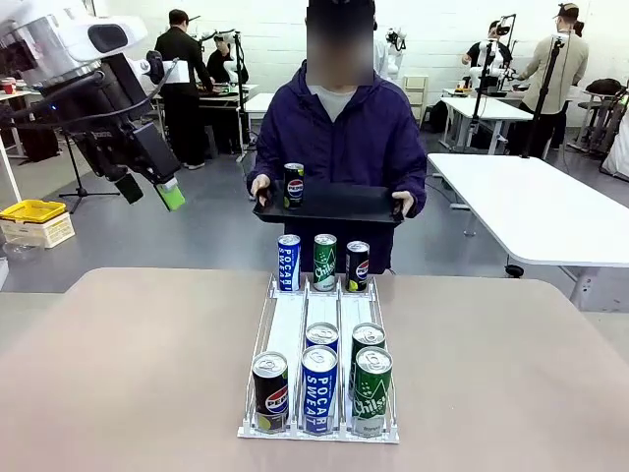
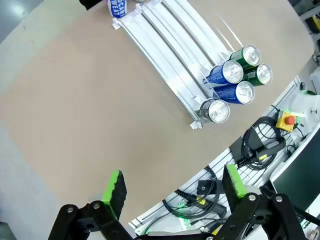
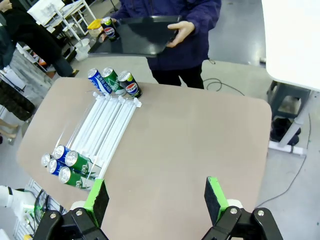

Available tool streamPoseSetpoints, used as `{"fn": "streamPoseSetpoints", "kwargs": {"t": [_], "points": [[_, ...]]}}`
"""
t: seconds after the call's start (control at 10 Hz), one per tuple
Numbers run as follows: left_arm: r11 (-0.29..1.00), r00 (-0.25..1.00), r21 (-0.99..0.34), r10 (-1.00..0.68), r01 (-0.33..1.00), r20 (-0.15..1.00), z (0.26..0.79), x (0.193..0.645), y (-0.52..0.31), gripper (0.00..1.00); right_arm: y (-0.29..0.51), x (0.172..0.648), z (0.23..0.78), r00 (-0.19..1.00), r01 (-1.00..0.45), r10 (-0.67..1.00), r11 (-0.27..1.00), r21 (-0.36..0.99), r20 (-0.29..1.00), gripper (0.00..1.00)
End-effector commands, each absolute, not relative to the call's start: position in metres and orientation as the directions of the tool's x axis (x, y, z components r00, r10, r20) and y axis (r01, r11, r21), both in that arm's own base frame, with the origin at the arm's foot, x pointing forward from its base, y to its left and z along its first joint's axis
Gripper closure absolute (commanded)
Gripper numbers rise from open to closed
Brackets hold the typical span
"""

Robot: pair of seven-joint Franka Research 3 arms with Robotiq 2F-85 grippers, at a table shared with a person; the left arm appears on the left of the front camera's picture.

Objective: Retrieve and hand over the desired beverage to the person.
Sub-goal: Place the picked can on the Handle tray extended by the person, then pick up another can of the same type that the person held from the Automatic Can Dispenser.

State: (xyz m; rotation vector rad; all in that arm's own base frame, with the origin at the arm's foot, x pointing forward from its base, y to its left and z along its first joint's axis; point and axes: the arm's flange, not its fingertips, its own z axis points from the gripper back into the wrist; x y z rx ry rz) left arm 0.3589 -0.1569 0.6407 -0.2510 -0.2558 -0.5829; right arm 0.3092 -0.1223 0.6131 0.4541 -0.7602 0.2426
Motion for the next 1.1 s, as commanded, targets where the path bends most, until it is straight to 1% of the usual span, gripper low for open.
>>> {"fn": "streamPoseSetpoints", "kwargs": {"t": [0.0,1.0], "points": [[0.804,0.795,-0.135,-0.52,0.579,0.311,0.6416,0.3544,-0.1517,0.0,-0.1229,0.3109,0.6116,0.698,-0.39,0.049,0.863,0.322,0.714,0.0],[0.806,0.801,-0.15,-0.511,0.572,0.312,0.6436,0.3567,-0.1556,0.0,-0.1229,0.3109,0.6116,0.698,-0.39,0.049,0.863,0.322,0.714,0.0]]}}
